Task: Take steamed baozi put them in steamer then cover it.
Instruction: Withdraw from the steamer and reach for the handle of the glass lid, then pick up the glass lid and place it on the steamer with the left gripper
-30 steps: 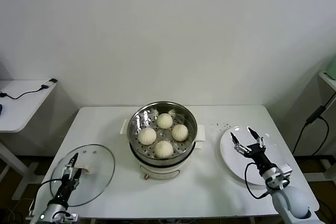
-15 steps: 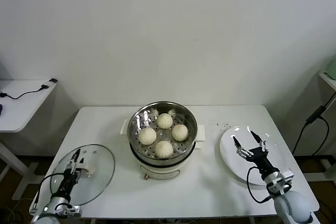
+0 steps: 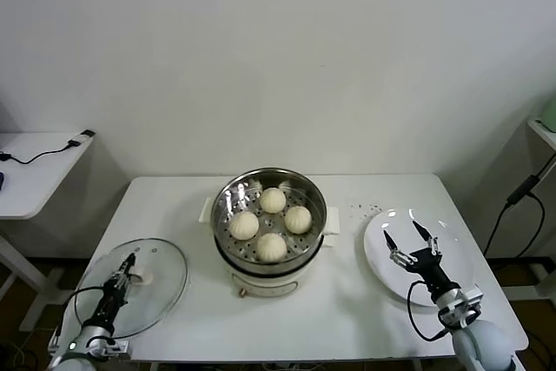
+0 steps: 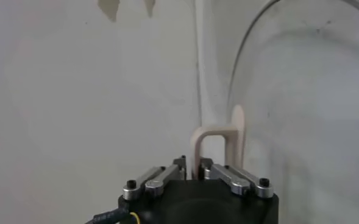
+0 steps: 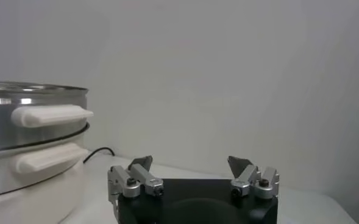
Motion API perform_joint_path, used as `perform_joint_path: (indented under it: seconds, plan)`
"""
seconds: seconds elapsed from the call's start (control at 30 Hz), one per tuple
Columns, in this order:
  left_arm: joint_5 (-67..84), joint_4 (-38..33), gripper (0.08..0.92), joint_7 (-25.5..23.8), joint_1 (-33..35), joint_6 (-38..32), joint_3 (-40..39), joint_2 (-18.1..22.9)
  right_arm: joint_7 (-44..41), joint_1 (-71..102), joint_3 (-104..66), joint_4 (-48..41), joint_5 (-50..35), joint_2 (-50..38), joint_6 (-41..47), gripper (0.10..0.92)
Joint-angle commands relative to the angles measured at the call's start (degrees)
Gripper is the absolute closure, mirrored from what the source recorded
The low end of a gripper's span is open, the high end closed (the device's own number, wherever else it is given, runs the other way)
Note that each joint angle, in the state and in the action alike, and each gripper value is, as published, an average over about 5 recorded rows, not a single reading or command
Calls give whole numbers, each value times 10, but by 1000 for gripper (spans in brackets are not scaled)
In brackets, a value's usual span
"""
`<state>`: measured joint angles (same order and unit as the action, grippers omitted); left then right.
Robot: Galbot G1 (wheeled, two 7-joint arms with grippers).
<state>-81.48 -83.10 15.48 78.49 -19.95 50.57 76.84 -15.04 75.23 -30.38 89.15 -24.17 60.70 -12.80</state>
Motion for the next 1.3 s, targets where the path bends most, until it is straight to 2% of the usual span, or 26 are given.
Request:
perform_joint_path:
  seconds: [0.03,0.13,0.33,0.47,0.6,0.7,0.83,0.93,1.1,1.2,1.3]
  plan:
    - [75,-106,819,-24,42,43,-5,-16,-1,-1,-3,-4,8,-1,-1,203]
    - [109,-183,850,-39,81,111,-10,-32,-1,-4,-4,-8,8,-3,-1,203]
    - [138,-344,850,-60,148,290,-30,-75,0,-14,0,-21,15,-3,-3,203]
    - [125,-414,850,-72,153,411,-77,-116,1,-24,6,-32,23,-3,-5,203]
    - [134,-443,850,-106,114,526,-175,-174,2,-35,13,-42,38,-6,-6,203]
    - [147,-443,850,-131,69,585,-248,-227,3,-40,18,-46,47,-9,-4,203]
    - [125,-443,850,-193,-30,637,-355,-259,4,-48,24,-56,53,-11,-4,203]
    - [74,-442,850,-264,-103,649,-430,-243,4,-57,31,-64,58,-11,-4,203]
    - [-26,-431,850,-379,-176,649,-515,-166,4,-70,36,-78,62,-4,-6,203]
    - [-71,-417,850,-412,-192,649,-543,-118,4,-75,39,-86,64,-1,-8,203]
    - [-102,-393,850,-424,-199,649,-563,-67,3,-77,41,-92,66,1,-10,203]
